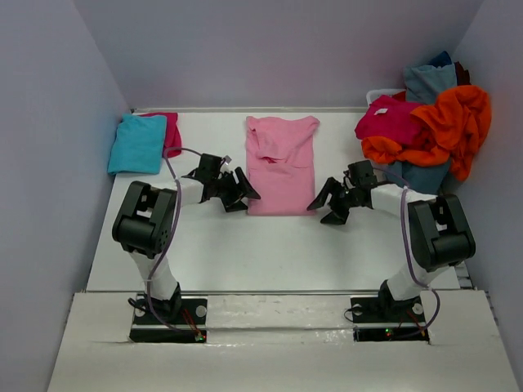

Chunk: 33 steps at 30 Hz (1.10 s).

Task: Fold and stack the t-shirts
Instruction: Pick up the 2/3-rectangle-folded T-shirt from the center of the board.

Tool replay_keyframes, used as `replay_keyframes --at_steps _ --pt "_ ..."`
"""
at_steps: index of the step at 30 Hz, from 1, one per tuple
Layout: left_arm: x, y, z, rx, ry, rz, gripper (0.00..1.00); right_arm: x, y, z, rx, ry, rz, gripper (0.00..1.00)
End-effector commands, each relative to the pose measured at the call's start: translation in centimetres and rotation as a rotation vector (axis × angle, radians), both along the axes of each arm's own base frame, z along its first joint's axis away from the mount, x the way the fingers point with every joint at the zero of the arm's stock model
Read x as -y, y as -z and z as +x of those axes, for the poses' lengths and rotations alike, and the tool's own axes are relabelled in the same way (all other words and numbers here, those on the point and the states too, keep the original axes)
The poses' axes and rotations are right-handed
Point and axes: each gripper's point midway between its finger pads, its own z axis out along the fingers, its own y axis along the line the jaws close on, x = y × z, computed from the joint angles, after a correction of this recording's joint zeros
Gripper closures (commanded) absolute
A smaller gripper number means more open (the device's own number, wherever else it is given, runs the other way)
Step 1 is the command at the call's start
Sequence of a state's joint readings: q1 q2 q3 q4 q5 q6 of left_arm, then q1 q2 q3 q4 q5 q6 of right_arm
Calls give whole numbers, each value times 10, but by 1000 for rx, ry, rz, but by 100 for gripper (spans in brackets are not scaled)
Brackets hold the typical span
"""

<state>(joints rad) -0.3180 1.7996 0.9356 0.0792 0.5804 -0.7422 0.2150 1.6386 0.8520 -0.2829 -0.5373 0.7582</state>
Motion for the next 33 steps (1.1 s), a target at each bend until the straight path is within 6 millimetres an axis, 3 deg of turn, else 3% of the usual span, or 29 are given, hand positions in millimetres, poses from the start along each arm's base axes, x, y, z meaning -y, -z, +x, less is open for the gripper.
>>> replay_keyframes --at_steps 1,13,23,33 --pt "-4 17 -13 -44 8 6 25 -3 1 12 31 49 87 26" --pt "-15 38 -39 -121 -5 0 25 -15 15 25 28 117 234 26" --pt "-23 47 -61 -169 5 5 25 -16 28 18 -6 137 260 27" --pt "-34 52 -62 -184 -8 15 25 -11 24 19 5 148 246 29"
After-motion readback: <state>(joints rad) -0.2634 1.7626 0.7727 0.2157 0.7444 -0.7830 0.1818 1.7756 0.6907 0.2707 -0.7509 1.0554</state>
